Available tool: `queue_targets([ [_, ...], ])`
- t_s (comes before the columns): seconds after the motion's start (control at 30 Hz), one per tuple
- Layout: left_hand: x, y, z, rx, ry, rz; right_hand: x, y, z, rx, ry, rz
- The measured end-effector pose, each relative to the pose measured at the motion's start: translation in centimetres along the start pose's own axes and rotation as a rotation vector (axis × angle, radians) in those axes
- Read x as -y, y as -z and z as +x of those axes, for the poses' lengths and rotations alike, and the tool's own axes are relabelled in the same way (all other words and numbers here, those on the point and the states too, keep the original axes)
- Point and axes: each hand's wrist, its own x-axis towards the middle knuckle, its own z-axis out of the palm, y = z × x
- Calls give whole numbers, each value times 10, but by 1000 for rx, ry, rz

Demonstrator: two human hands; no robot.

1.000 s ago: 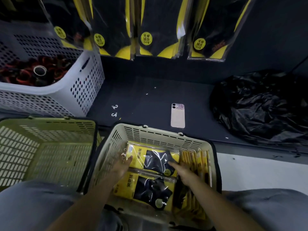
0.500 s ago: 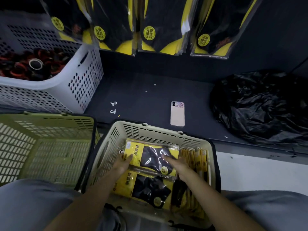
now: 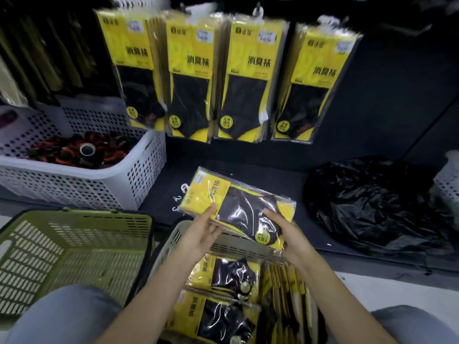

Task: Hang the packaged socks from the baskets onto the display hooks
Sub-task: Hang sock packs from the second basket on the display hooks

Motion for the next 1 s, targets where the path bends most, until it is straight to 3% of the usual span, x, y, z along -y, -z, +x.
queue_targets([
  [0.13,-29,-46,-18,32,-227,204,25,-1,-19,99,205,24],
  [0.27,-51,-82,-29,-5,-481,431,62,-2,-30,-147,537,-52],
  [0.37,-62,-111,-39,84,-608,565,98,-13,-50,-138,757,-157],
  [0.5,-66,-144,-52,212,-700,657,133,-24,-73,-88,914,-158],
  [0.87,-83,-188,-55,273,-709,624,164,-12,-89,9,851,-38],
  [1.0,-101,-193,-51,212,-757,614,184,-5,-79,0,828,-9],
])
